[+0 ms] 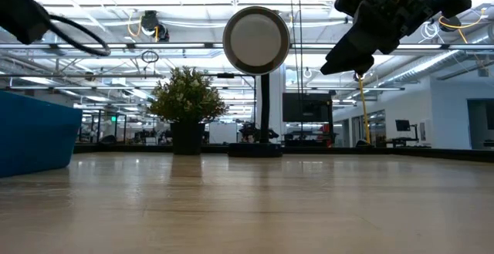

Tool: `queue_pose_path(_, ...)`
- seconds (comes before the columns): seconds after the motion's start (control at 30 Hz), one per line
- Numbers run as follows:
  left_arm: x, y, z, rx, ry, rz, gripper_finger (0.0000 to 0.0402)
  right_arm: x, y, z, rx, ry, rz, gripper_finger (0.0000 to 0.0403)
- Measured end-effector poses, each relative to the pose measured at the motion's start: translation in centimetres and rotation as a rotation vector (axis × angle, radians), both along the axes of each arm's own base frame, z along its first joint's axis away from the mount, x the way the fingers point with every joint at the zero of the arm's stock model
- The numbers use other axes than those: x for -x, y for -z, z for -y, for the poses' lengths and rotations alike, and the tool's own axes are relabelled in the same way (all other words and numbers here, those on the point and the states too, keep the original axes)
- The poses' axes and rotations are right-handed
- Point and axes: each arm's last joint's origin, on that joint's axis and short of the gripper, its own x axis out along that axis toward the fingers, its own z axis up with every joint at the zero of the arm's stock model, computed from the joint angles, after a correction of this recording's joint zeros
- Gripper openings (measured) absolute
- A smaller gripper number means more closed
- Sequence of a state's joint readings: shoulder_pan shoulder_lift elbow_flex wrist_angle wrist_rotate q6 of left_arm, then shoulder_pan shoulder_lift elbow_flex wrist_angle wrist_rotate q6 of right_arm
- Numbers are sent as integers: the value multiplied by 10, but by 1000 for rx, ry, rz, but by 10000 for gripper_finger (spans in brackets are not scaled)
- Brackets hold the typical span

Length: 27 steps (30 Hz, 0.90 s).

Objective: Pick and place rubber bands into bin
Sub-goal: Put the red rubber band into the blue bin, then return to Home Position

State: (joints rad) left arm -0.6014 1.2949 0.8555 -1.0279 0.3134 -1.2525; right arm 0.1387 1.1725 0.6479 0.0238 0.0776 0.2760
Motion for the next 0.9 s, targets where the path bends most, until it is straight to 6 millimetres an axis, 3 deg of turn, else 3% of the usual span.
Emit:
queue_pose_path(0.47, 2, -1, -1, -68, 37, 65, 72, 0, 0, 0, 0, 0, 0, 161)
queue_pose_path(0.57, 0, -15, -2, -76, 72, 282, 72, 0, 0, 0, 0, 0, -3, 161)
queue_pose_path(0.73, 7, -57, -13, -39, 88, 706, 72, 3, -1, 1, 23, -10, -13, 160)
queue_pose_path(0.9, 20, -84, -30, -188, 154, 1008, 72, 20, -12, 8, 164, 109, 36, 162)
